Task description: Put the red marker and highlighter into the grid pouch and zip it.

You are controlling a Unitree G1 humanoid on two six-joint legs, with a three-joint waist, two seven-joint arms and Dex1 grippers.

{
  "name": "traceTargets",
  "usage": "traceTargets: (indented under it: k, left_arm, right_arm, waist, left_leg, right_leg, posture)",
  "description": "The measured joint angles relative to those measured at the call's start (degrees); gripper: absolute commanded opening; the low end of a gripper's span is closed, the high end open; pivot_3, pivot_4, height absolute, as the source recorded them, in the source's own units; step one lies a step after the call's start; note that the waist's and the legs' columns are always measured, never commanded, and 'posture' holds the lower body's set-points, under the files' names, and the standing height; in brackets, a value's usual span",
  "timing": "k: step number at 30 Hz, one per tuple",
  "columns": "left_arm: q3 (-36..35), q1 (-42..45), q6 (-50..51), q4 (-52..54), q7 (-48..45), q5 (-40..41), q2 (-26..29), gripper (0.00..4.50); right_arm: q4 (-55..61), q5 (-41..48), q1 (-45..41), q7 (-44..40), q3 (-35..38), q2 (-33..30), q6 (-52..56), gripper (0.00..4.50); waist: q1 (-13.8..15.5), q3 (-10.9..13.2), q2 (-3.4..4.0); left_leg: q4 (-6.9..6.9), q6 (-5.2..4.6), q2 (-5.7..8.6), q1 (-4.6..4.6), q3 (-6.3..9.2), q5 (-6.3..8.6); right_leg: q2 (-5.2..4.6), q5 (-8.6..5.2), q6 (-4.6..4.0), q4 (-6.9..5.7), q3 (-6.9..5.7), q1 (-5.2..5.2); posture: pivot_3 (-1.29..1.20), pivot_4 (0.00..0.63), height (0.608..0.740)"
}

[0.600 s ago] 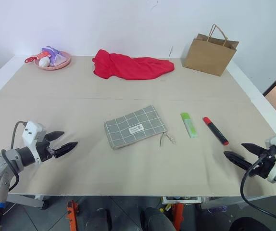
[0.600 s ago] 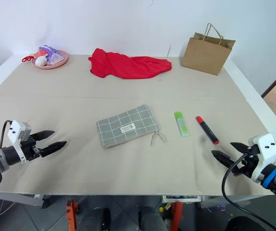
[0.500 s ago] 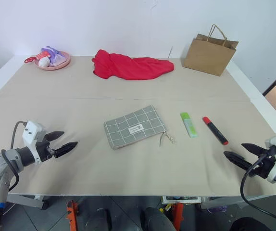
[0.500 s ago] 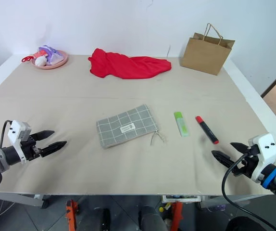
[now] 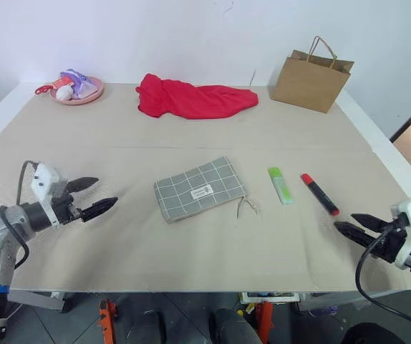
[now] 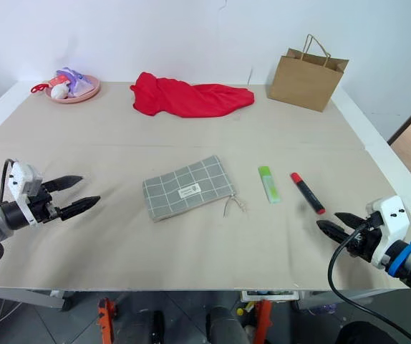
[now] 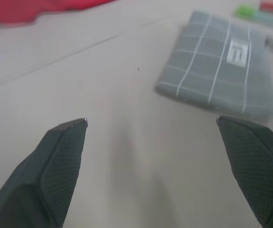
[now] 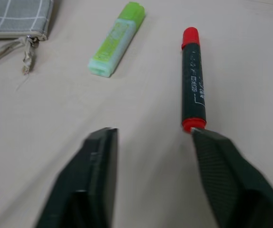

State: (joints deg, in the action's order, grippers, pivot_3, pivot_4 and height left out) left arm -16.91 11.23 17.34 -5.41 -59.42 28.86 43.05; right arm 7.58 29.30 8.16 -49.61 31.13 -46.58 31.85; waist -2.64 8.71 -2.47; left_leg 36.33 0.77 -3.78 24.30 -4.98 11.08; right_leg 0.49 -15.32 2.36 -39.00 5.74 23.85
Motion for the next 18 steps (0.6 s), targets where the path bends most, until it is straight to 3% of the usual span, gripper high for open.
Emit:
traceTargets:
  k: [1,2,3,5,13,14,15,16,17,18]
  left_arm:
    - [0.7,0.0,-3.3,-0.4,-0.5,-1.8,0.2,4.5]
    - [0.9,0.0,-4.0,-0.5,-0.7,-2.2,0.2,4.5]
    - [3.7,0.1,-17.8,-4.2,-2.4,-9.3,0.8,4.5]
    - [3.7,0.6,-20.0,-5.1,-2.3,-10.0,0.6,4.5]
    - [8.4,4.5,-33.1,-9.3,-4.7,-14.9,-0.2,4.5]
    - [9.3,4.9,-34.4,-9.5,-5.0,-15.4,-0.7,4.5]
    - [12.3,6.9,-37.7,-10.9,-6.4,-17.3,-1.6,4.5]
    - [13.2,7.5,-38.6,-11.0,-6.6,-17.7,-1.9,4.5]
    - [15.1,9.0,-40.7,-11.1,-7.3,-18.6,-2.8,4.5]
    - [15.2,9.0,-41.1,-11.4,-7.4,-18.7,-2.8,4.5]
  right_arm:
    - [0.0,0.3,-0.2,-0.1,0.0,-0.1,0.4,1.34]
    - [0.0,0.3,-0.2,-0.1,0.0,-0.1,0.5,1.02]
    - [0.1,1.8,-1.2,-0.2,0.1,-0.7,2.1,0.59]
    - [0.2,2.2,-1.6,-0.2,0.3,-0.7,2.6,0.09]
    - [5.5,7.4,-7.9,0.0,-1.6,-0.8,6.8,0.09]
    - [6.9,8.1,-9.9,0.2,-3.5,-0.7,7.3,0.09]
    - [7.5,6.0,-20.3,3.5,-12.6,3.5,8.2,0.09]
    - [7.3,4.3,-22.9,4.3,-15.6,4.7,8.1,0.09]
    - [6.9,0.7,-27.0,5.8,-23.4,6.7,7.6,0.09]
    - [6.0,-0.8,-28.1,6.3,-25.4,7.1,7.2,0.09]
  waist:
    - [0.0,0.0,0.0]
    - [0.0,0.0,0.01]
    - [0.0,0.0,0.02]
    - [0.0,0.0,0.01]
    - [-0.1,0.0,0.05]
    - [-0.1,0.0,0.05]
    - [-0.5,0.0,0.04]
    - [-0.5,0.0,0.04]
    - [-0.3,0.0,0.05]
    - [-0.3,0.0,0.05]
  left_leg:
    - [0.0,0.0,0.0,0.0,0.0,0.0]
    - [0.0,0.0,0.0,0.0,-0.01,0.0]
    - [0.0,0.0,0.0,0.0,-0.01,0.0]
    - [0.0,0.0,-0.01,0.0,0.0,0.0]
    - [0.0,-0.01,-0.03,-0.01,-0.06,-0.01]
    - [0.01,-0.02,-0.06,-0.02,-0.03,-0.01]
    - [0.07,-0.06,-0.1,-0.08,-0.01,-0.05]
    - [0.07,-0.08,-0.1,-0.09,0.0,-0.07]
    - [0.06,-0.14,-0.08,0.01,-0.02,-0.15]
    - [0.06,-0.14,-0.09,0.0,-0.03,-0.15]
  right_leg:
    - [0.0,0.0,-0.01,0.0,0.01,0.0]
    - [0.0,0.02,-0.04,0.0,0.01,0.0]
    - [-0.01,0.02,-0.04,0.0,0.01,0.01]
    - [-0.01,0.02,-0.03,0.0,0.0,0.0]
    - [0.03,0.08,0.02,0.0,0.03,0.01]
    - [0.06,0.08,0.02,0.0,0.01,-0.01]
    - [0.18,0.32,-0.12,0.0,0.05,0.05]
    - [0.19,0.35,-0.13,0.0,0.05,0.04]
    - [0.25,0.35,-0.11,-0.01,0.0,0.07]
    - [0.25,0.34,-0.12,-0.03,-0.01,0.06]
  posture:
    - [0.0,0.15,0.74]
    - [0.0,0.15,0.74]
    - [0.0,0.15,0.74]
    - [0.0,0.15,0.74]
    - [0.0,0.15,0.74]
    - [0.0,0.15,0.74]
    - [0.0,0.15,0.74]
    - [0.0,0.15,0.74]
    - [0.0,0.15,0.74]
    - [0.0,0.15,0.74]
